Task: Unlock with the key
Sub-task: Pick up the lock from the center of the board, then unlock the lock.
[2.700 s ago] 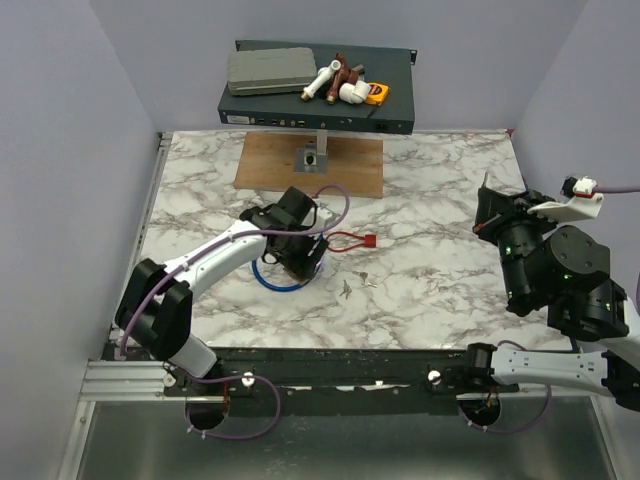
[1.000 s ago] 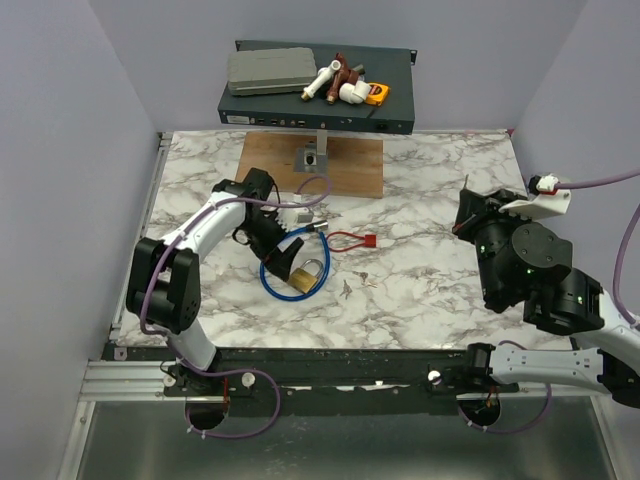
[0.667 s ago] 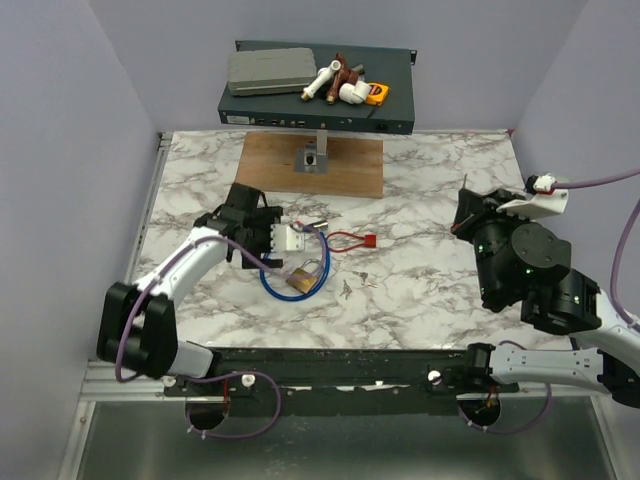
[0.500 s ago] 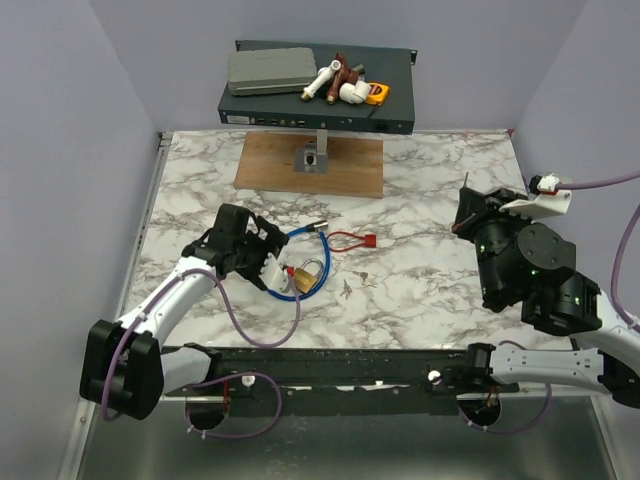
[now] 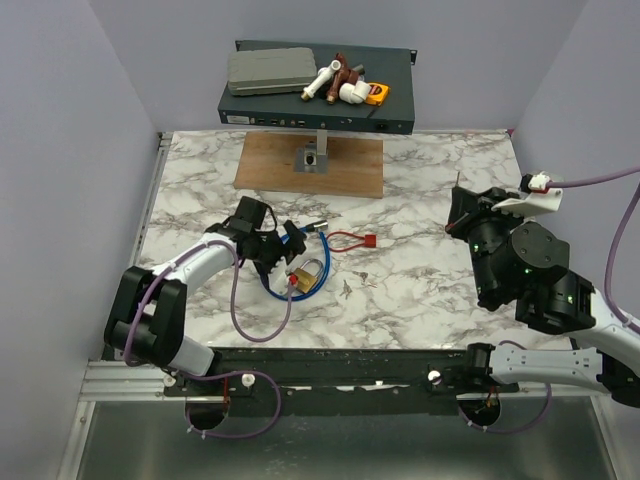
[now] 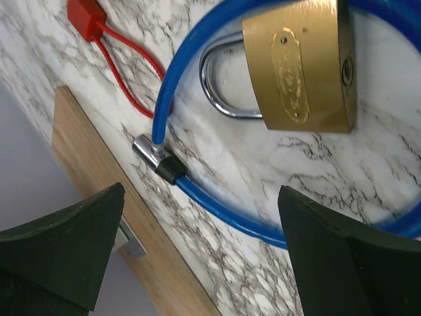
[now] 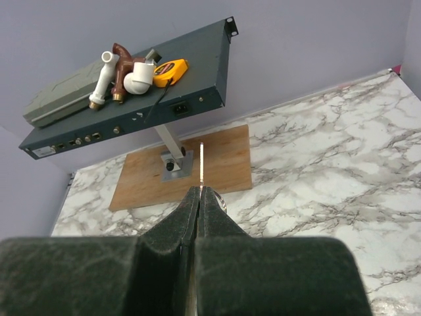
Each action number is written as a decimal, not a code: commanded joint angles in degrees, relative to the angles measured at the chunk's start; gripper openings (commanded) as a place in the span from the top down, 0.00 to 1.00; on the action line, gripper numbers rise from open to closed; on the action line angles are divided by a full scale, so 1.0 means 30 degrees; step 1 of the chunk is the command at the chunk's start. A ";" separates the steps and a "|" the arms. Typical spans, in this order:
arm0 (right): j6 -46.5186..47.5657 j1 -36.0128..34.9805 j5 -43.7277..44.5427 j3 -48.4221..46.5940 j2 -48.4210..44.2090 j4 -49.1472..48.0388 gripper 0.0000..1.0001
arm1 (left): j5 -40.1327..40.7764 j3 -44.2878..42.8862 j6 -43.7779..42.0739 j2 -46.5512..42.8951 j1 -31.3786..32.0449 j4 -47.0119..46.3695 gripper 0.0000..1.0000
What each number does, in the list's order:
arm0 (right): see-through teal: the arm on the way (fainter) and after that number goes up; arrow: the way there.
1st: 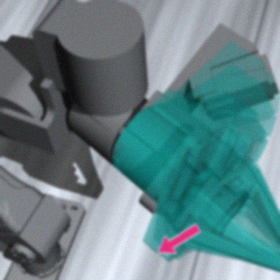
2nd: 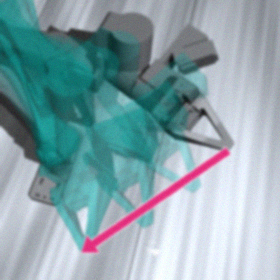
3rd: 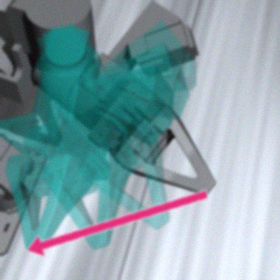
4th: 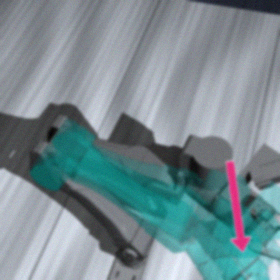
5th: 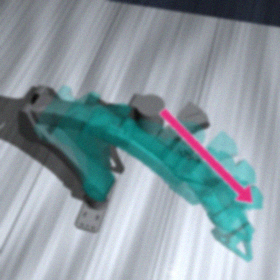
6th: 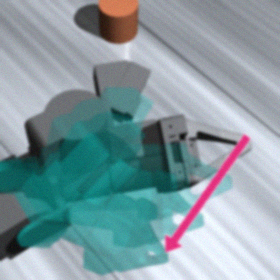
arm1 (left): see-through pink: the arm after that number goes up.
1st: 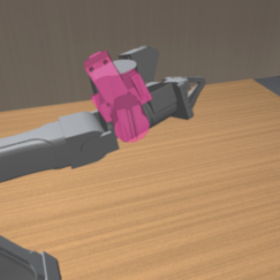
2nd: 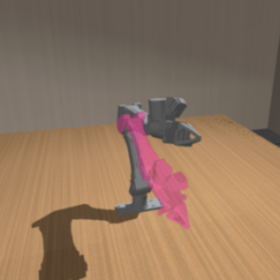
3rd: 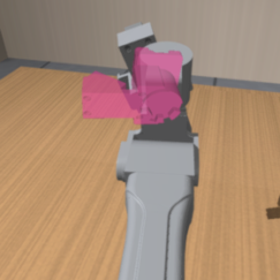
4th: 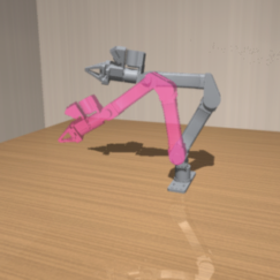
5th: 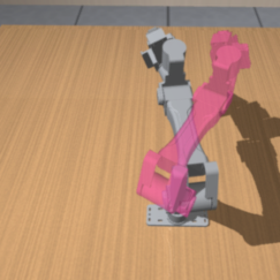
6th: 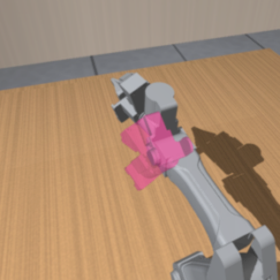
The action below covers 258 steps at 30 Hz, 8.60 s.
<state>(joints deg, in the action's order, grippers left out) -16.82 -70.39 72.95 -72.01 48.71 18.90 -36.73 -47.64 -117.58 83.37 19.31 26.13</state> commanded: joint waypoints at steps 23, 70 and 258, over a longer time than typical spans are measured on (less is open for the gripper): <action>-0.0298 -0.0003 0.0010 -0.0523 -0.0517 0.0573 0.99 | 0.3911 0.0622 -1.2393 0.1016 0.3788 0.4543 0.02; -0.0363 -0.0001 0.0448 -0.0446 -0.0903 0.1267 0.99 | 0.5362 -0.7180 0.8098 0.6115 0.7275 0.8674 0.27; -0.1138 -0.0001 -2.2663 -0.3065 0.6607 -0.1549 0.99 | 0.5648 -1.5304 3.3615 -0.9235 0.2118 0.7562 1.00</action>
<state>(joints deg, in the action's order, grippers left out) -21.30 -70.39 3.79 -78.83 68.64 14.26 -21.21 -93.08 -15.46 57.71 25.87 56.86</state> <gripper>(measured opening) 0.009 0.478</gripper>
